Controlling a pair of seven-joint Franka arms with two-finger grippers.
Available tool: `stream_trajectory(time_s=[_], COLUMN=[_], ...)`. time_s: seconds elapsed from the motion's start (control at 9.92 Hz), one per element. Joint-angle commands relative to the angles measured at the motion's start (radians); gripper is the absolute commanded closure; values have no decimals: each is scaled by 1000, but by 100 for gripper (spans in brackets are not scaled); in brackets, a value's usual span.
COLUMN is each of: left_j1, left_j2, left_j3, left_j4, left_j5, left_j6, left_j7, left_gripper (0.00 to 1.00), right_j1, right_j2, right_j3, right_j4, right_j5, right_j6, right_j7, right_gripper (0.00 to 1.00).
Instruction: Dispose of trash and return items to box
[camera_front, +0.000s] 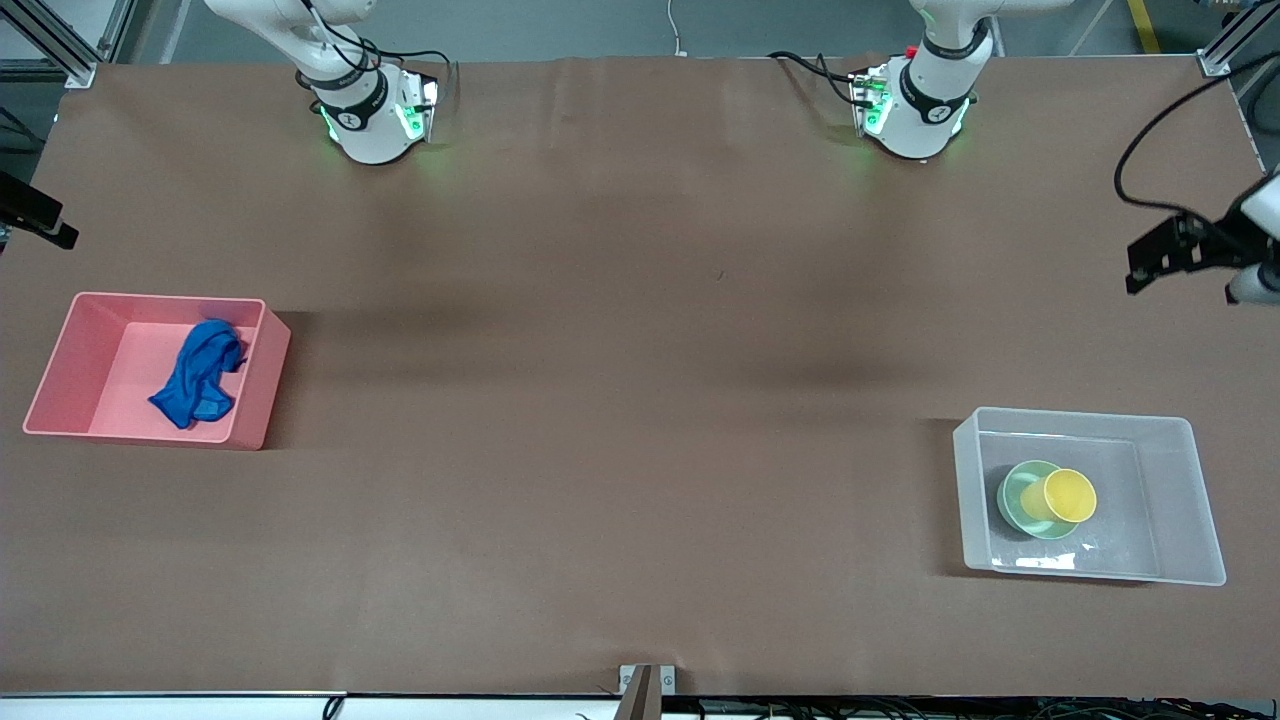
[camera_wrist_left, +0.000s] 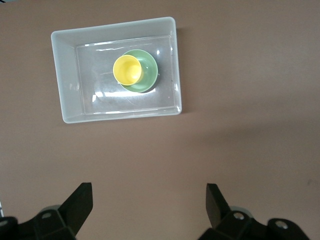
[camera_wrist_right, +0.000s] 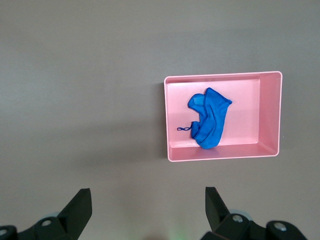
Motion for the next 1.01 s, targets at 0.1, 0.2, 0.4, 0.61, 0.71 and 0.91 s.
stream_trajectory(time_s=[0.1,0.2,0.4,0.61,0.71,0.91], left_j1=[-3,-3,-26,-44,-69,-77], left_j2=[28,25,-18,-24,-24,-24], left_j3=[-43,-34,4,30,46,61], left_j4=[135,149,124,91,81,63], left_j5=[-32,-72,-80,-81,-81,-78], left_j6=[-114,-152,-167,-164,-162,-153], left_j7=[-58,-57,-58,-57,-55,-54], left_gripper=[0,0,1,1,1,1], right_j1=[-9,-9,-9,-9,-9,-9], right_j2=[-10,-10,-10,-10,-10,-10], right_j3=[8,8,8,8,8,8], right_j4=[-4,-4,-4,-4,-4,-4], right_j5=[1,1,1,1,1,1], right_j6=[-6,-6,-6,-6,-6,-6], right_j7=[-7,-7,-7,-7,-7,-7], right_gripper=[0,0,0,0,0,0])
